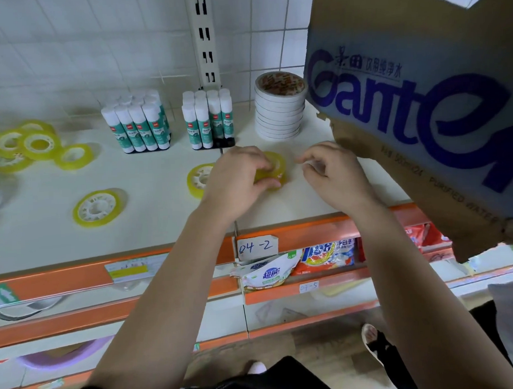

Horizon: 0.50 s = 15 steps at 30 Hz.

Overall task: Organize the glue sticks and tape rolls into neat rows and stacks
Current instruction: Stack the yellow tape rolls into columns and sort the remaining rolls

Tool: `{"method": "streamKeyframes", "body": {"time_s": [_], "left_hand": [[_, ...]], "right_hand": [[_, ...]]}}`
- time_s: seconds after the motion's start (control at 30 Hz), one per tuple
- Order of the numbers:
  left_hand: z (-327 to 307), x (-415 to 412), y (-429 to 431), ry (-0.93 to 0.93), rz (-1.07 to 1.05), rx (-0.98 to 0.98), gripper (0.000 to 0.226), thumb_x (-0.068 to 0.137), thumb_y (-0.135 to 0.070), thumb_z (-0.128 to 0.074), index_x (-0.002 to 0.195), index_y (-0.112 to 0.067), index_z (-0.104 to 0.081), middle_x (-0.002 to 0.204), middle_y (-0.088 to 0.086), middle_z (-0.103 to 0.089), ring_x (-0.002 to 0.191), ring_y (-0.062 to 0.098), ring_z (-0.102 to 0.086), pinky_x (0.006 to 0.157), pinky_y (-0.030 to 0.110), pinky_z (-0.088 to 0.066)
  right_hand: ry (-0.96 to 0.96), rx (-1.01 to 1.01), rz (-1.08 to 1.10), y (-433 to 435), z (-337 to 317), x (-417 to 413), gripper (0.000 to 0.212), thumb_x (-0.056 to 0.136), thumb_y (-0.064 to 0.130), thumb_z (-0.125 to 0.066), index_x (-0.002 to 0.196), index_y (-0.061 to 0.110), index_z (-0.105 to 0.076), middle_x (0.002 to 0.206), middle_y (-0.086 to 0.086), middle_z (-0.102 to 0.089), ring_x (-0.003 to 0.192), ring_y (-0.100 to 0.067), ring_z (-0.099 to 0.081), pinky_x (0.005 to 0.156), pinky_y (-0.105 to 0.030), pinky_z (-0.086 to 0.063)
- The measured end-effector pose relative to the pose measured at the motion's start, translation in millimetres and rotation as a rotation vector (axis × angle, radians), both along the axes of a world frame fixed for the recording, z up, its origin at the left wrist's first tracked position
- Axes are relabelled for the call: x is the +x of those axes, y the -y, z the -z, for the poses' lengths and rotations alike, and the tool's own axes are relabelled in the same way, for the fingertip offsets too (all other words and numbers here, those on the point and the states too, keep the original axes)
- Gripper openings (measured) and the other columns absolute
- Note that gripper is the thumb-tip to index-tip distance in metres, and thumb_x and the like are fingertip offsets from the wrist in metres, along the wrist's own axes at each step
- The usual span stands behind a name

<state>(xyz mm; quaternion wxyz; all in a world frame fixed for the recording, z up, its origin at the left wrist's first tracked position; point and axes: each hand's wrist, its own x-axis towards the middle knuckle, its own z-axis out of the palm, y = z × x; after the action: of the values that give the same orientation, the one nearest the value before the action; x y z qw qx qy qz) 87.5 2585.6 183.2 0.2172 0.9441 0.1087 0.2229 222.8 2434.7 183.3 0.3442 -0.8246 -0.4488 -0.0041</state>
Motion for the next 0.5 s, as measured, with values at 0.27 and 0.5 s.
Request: {"method": "streamKeyframes", "body": {"time_s": [0.27,0.5], "left_hand": [[7.6,4.1,5.7,-0.008,-0.014,0.017,0.032,0.079,-0.037,-0.078,0.098,-0.011,-0.077,0.102,0.004,-0.064,0.092,0.025,-0.062,0.078,0.035,-0.051],[7.5,1.0,5.6,-0.007,0.006,0.009,0.033,0.076,-0.037,-0.076,0.095,-0.010,-0.077,0.098,0.005,-0.064,0.087,0.024,-0.063,0.077,0.033,-0.052]], "right_hand": [[0.029,0.007,-0.018,1.1,5.6,3.7,0.017,0.088,0.010,-0.061,0.101,0.013,-0.071,0.097,0.009,-0.056,0.095,-0.016,-0.058,0.086,-0.035,-0.050],[0.029,0.006,-0.026,1.2,6.4,4.0,0.016,0.089,0.011,-0.062,0.102,0.014,-0.071,0.096,0.010,-0.056,0.098,-0.018,-0.058,0.086,-0.038,-0.051]]}}
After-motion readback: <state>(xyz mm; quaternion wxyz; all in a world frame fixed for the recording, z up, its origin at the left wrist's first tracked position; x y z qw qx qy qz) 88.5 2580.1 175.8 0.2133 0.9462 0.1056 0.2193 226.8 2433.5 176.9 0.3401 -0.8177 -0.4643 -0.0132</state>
